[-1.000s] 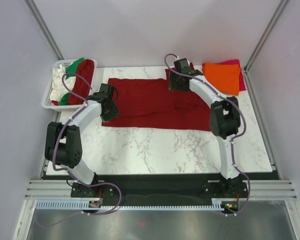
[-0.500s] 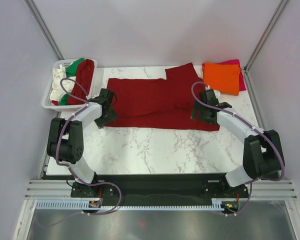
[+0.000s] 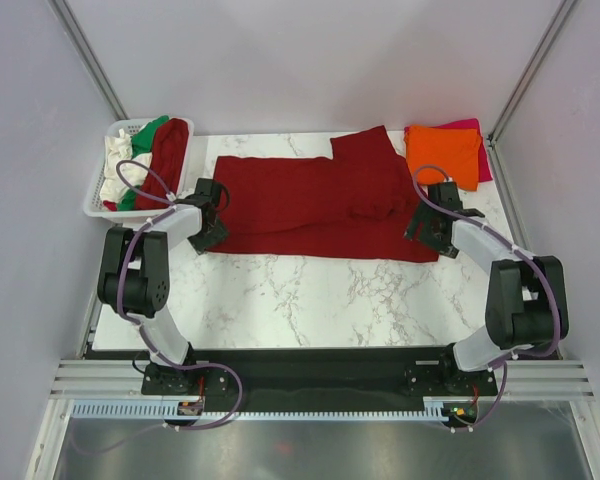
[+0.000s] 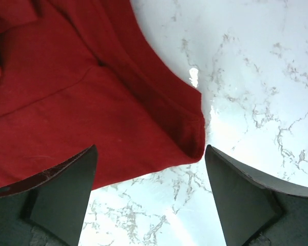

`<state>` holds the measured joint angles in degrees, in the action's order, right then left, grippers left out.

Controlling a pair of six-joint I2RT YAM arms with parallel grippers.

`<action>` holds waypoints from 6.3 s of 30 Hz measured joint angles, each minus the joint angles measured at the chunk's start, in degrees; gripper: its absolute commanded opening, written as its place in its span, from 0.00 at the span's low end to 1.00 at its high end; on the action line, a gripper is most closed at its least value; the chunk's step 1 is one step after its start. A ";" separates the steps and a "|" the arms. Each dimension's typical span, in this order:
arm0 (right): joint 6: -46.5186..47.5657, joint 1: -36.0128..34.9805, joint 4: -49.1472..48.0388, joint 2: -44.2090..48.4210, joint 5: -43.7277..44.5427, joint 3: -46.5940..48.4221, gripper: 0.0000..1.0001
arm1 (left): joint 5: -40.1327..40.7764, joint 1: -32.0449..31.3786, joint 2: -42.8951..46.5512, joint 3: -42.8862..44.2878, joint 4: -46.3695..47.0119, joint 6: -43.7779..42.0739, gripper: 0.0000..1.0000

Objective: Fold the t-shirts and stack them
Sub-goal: Fold the tshirt

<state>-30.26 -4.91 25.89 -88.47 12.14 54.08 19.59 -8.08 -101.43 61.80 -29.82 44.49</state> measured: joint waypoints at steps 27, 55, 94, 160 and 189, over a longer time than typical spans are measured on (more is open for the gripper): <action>-3.80 0.79 -3.89 2.75 -1.79 -6.45 0.00 | -6.62 0.31 20.70 -13.68 0.04 1.33 0.02; -2.73 -2.40 7.74 8.63 -6.05 18.12 0.95 | -14.19 -2.29 55.67 -6.16 -24.87 -8.63 0.84; 13.42 -6.25 4.98 -65.00 -6.05 85.77 0.00 | -12.11 -2.29 60.61 -12.41 -17.92 -13.92 0.80; 11.43 -1.60 2.03 -39.98 0.37 55.95 0.00 | -9.77 2.25 -28.33 42.01 -6.25 -19.02 0.02; 11.61 -6.34 4.48 -15.43 -8.48 45.48 0.00 | -5.11 2.21 0.48 27.10 -9.81 -19.12 0.02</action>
<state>-18.65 -11.25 30.37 -103.90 3.66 99.57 14.48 -5.87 -100.95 88.90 -39.64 25.36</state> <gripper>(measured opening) 0.011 0.029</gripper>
